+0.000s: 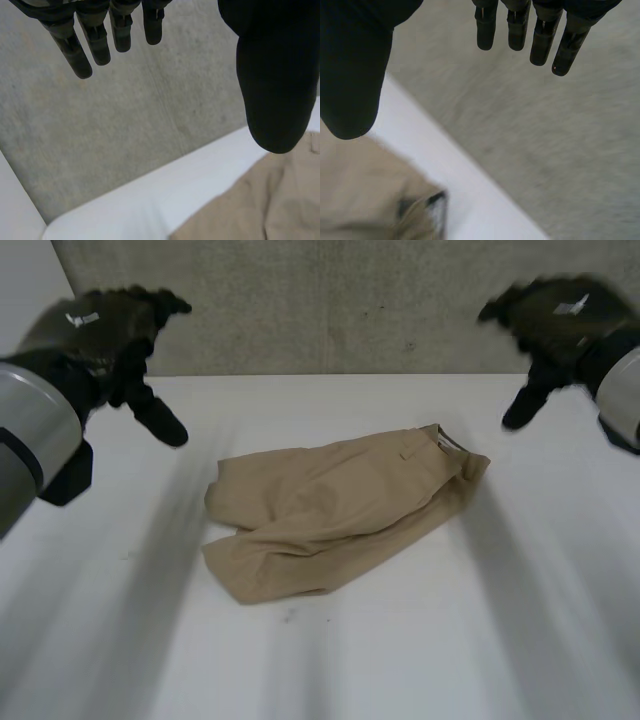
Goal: Fold the shorts.
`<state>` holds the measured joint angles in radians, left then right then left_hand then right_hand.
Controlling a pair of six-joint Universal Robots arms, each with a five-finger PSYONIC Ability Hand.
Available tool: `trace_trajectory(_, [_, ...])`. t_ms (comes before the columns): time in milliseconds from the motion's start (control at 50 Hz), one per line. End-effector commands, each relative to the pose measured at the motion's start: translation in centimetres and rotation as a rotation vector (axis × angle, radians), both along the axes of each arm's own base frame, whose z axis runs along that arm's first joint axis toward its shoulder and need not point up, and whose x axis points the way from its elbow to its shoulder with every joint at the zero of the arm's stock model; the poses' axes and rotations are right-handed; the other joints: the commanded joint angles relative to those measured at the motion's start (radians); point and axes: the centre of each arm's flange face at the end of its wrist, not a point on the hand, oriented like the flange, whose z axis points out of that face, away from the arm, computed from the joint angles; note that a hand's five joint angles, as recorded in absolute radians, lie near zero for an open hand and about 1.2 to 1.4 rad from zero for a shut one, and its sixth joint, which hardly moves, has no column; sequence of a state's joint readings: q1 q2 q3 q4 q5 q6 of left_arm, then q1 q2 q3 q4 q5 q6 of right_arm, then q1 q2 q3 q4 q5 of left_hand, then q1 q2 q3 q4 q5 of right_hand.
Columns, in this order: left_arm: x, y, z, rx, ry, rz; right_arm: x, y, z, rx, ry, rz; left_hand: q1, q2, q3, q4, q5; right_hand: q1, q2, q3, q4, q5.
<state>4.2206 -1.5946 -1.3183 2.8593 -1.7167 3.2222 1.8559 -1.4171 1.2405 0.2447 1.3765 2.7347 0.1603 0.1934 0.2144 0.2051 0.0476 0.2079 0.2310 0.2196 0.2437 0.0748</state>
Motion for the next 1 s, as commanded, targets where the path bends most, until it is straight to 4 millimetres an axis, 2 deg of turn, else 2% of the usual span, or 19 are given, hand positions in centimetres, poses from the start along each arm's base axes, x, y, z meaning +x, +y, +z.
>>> trace_trajectory(20, [0.0,0.1,-5.5,0.098,-0.041,0.005,0.8,-0.3,-5.9,0.156,0.249,0.131,0.062,0.029,0.008,0.017,0.000,-0.033,-0.056,-0.045,-0.069,-0.075])
trace_trajectory(80, [0.1,0.3,-7.3,0.132,-0.037,0.009,1.3,-1.7,-8.7,0.149,0.288,0.145,0.071,0.038,0.017,0.026,0.009,-0.033,-0.056,-0.045,-0.069,-0.075])
trace_trajectory(140, [0.2,0.4,-10.1,0.200,-0.026,0.017,1.7,-3.1,-10.4,0.109,0.289,0.145,0.097,0.064,0.043,0.052,0.035,-0.033,-0.056,-0.045,-0.069,-0.075])
trace_trajectory(180, [0.2,0.3,-12.0,0.249,-0.019,0.022,2.1,-4.3,-11.9,0.062,0.276,0.154,0.167,0.134,0.113,0.122,0.105,0.023,0.000,0.012,-0.012,-0.018])
trace_trajectory(240, [0.1,0.2,-13.7,0.282,-0.017,0.025,2.8,-5.7,-13.9,0.013,0.261,0.186,0.185,0.152,0.131,0.141,0.123,0.123,0.100,0.112,0.087,0.082])
trace_trajectory(380, [-0.7,-1.3,-18.2,0.360,-0.054,0.030,4.1,-7.3,-17.4,-0.056,0.268,0.272,0.188,0.155,0.134,0.143,0.126,0.168,0.145,0.156,0.132,0.126])
trace_trajectory(520, [-1.5,-2.6,-20.5,0.397,-0.083,0.030,5.2,-8.4,-20.1,-0.166,0.363,0.327,0.226,0.193,0.172,0.181,0.164,0.171,0.148,0.159,0.135,0.129])
trace_trajectory(620, [-2.3,-4.0,-21.7,0.405,-0.096,0.028,5.5,-9.3,-21.8,-0.180,0.397,0.330,0.437,0.404,0.383,0.392,0.375,0.235,0.212,0.223,0.199,0.194])
trace_trajectory(660, [-2.4,-4.3,-22.0,0.406,-0.096,0.028,5.7,-9.9,-22.1,-0.191,0.399,0.326,0.558,0.524,0.503,0.513,0.496,0.390,0.367,0.378,0.354,0.348])
trace_trajectory(720, [-2.7,-4.7,-22.4,0.407,-0.098,0.028,5.9,-10.4,-22.2,-0.210,0.396,0.328,0.874,0.841,0.820,0.830,0.813,0.657,0.634,0.646,0.621,0.616])
trace_trajectory(760, [-2.8,-4.9,-22.5,0.405,-0.099,0.029,6.1,-10.8,-21.8,-0.225,0.381,0.325,1.010,0.977,0.956,0.965,0.948,1.178,1.155,1.166,1.142,1.137])
trace_trajectory(800, [-2.9,-5.3,-22.2,0.393,-0.096,0.031,6.1,-11.0,-21.3,-0.237,0.376,0.320,1.221,1.188,1.167,1.176,1.159,1.188,1.165,1.177,1.153,1.147])
trace_trajectory(880, [-3.2,-5.7,-20.8,0.349,-0.086,0.024,6.1,-11.2,-19.5,-0.261,0.363,0.297,1.236,1.203,1.182,1.191,1.174,1.188,1.165,1.177,1.153,1.147])
trace_trajectory(900, [-3.3,-5.8,-20.2,0.331,-0.083,0.022,6.1,-11.1,-17.6,-0.278,0.335,0.285,1.236,1.203,1.182,1.191,1.174,1.188,1.165,1.177,1.153,1.147])
trace_trajectory(920, [-3.3,-6.0,-18.2,0.272,-0.073,0.015,6.0,-11.0,-16.4,-0.286,0.312,0.277,1.236,1.203,1.182,1.191,1.174,1.188,1.165,1.177,1.153,1.147])
trace_trajectory(940, [-3.3,-6.0,-17.1,0.243,-0.068,0.014,5.9,-10.9,-15.1,-0.291,0.285,0.268,1.236,1.203,1.182,1.191,1.174,1.188,1.165,1.177,1.153,1.147])
trace_trajectory(960, [-3.3,-5.9,-16.1,0.214,-0.064,0.011,5.5,-10.6,-12.4,-0.292,0.224,0.239,1.236,1.203,1.182,1.191,1.174,1.188,1.165,1.177,1.153,1.147])
trace_trajectory(980, [-3.1,-6.0,-14.9,0.181,-0.061,0.012,5.2,-10.4,-11.0,-0.286,0.192,0.225,1.236,1.203,1.182,1.191,1.174,1.188,1.165,1.177,1.153,1.147])
trace_trajectory(1000, [-2.8,-5.8,-12.8,0.121,-0.060,0.009,4.9,-10.1,-9.7,-0.276,0.161,0.212,1.236,1.203,1.182,1.191,1.174,1.188,1.165,1.177,1.153,1.147])
